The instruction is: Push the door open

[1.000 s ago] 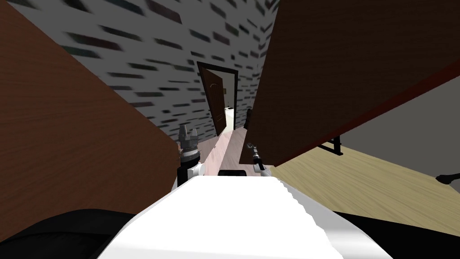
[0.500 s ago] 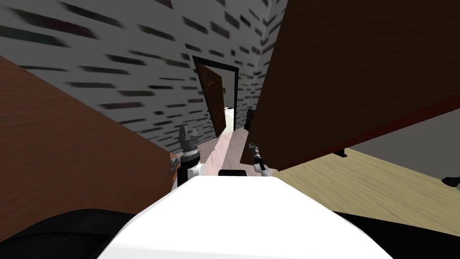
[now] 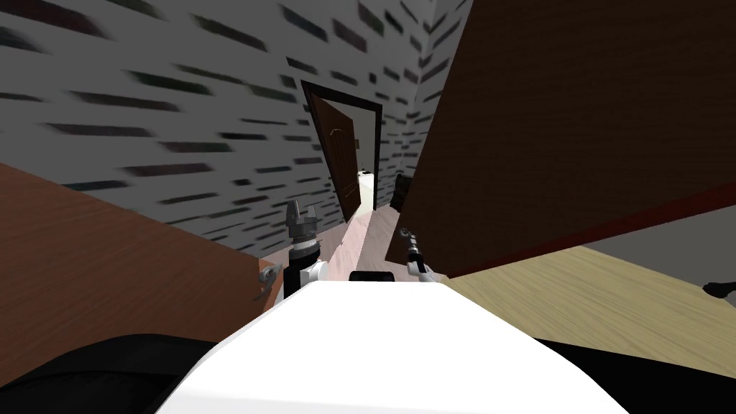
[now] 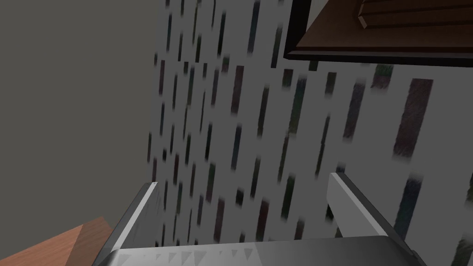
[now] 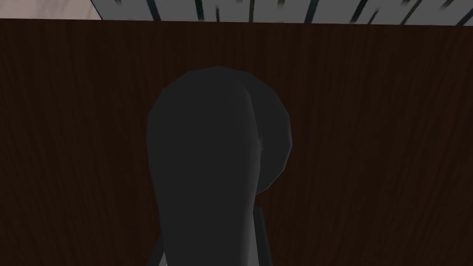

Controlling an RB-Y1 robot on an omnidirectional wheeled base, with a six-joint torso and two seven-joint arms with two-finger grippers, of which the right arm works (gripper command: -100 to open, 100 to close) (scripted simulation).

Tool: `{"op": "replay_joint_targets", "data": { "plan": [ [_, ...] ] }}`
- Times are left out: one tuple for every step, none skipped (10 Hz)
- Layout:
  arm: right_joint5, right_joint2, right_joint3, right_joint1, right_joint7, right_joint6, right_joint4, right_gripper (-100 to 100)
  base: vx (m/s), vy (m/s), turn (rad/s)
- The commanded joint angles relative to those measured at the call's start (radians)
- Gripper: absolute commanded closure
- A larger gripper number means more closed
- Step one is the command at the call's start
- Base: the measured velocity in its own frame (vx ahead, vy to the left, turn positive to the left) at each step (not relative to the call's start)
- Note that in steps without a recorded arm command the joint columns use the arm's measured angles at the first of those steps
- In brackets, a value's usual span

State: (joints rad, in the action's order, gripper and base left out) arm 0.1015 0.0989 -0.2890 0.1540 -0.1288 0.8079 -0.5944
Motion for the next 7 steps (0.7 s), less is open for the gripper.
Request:
{"op": "replay_joint_targets", "data": {
  "plan": [
    [-0.014,0.015,-0.024,0.006,0.008,0.007,0.011,100,0.186,0.086,-0.085],
    [-0.021,0.016,-0.034,0.005,0.013,0.007,0.012,100,0.182,0.098,-0.053],
    [-0.028,0.017,-0.045,0.004,0.018,0.006,0.013,100,0.193,0.055,-0.076],
    [-0.034,0.018,-0.055,0.004,0.023,0.006,0.013,100,0.189,0.062,-0.056],
    [-0.041,0.019,-0.065,0.003,0.028,0.005,0.013,100,0.189,0.087,-0.053],
    [-0.047,0.020,-0.075,0.003,0.033,0.005,0.014,100,0.208,0.074,-0.065],
    [-0.053,0.021,-0.084,0.002,0.037,0.005,0.014,100,0.215,0.057,-0.075]
  ]
}}
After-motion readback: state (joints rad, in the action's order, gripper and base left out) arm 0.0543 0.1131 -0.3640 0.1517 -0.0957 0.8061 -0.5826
